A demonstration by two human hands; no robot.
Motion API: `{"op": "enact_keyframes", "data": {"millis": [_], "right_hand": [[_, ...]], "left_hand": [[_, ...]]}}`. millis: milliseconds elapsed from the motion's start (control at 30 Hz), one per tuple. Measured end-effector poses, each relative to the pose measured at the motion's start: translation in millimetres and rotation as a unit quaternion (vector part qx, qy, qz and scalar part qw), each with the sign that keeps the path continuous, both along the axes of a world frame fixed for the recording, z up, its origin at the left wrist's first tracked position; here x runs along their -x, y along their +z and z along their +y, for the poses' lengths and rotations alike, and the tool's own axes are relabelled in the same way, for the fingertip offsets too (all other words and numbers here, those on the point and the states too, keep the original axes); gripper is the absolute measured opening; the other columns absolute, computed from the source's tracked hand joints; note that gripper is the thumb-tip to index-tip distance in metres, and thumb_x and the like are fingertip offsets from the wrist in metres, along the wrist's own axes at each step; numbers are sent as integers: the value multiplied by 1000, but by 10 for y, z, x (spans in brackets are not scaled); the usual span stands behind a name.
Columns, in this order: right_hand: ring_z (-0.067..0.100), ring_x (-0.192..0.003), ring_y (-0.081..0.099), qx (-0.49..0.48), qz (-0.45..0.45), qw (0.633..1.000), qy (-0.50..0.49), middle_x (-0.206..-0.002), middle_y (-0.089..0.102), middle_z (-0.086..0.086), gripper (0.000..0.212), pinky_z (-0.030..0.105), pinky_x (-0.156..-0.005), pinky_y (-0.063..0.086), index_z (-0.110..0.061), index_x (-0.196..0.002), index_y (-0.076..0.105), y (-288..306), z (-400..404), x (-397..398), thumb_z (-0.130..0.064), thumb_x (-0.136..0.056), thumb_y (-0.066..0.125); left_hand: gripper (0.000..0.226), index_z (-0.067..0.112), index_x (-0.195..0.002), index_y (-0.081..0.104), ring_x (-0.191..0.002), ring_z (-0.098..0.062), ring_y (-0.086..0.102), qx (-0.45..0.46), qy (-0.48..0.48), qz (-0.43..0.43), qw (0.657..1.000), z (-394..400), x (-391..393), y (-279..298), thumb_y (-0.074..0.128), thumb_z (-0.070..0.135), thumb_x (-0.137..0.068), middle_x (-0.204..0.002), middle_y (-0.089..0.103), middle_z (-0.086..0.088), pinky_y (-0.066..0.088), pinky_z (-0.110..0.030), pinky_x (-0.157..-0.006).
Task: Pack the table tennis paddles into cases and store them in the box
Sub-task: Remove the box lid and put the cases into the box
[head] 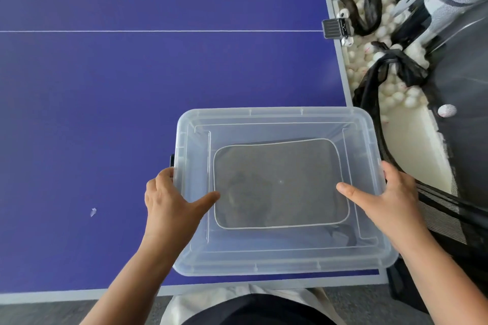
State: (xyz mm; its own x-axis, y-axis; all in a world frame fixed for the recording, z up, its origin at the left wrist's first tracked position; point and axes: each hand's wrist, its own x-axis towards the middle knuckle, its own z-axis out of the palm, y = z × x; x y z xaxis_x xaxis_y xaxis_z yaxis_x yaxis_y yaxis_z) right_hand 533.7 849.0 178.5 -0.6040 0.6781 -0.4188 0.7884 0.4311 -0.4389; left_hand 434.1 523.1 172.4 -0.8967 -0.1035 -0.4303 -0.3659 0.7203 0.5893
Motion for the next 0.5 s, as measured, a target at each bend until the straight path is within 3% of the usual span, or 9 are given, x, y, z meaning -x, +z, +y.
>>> {"op": "enact_keyframes", "data": {"millis": [300,500], "right_hand": [[30,-141,24,3,-17,1000,-2,-152,24,8,107,52,-106,36,-22,-151,27,-66,-3,42,-59,-65,80],[32,-140,20,-18,-21,1000,0,-152,23,10,106,52,-109,33,-17,-152,26,-32,-87,85,-55,-69,79]], "left_hand": [[94,19,-142,33,-129,-21,34,4,-13,-4,1000,-22,-11,-20,82,52,-69,-132,36,1,38,-43,-106],[93,20,-141,33,-127,-19,35,3,-19,-3,1000,-38,10,-41,81,54,-69,-128,36,4,39,-42,-105]]}}
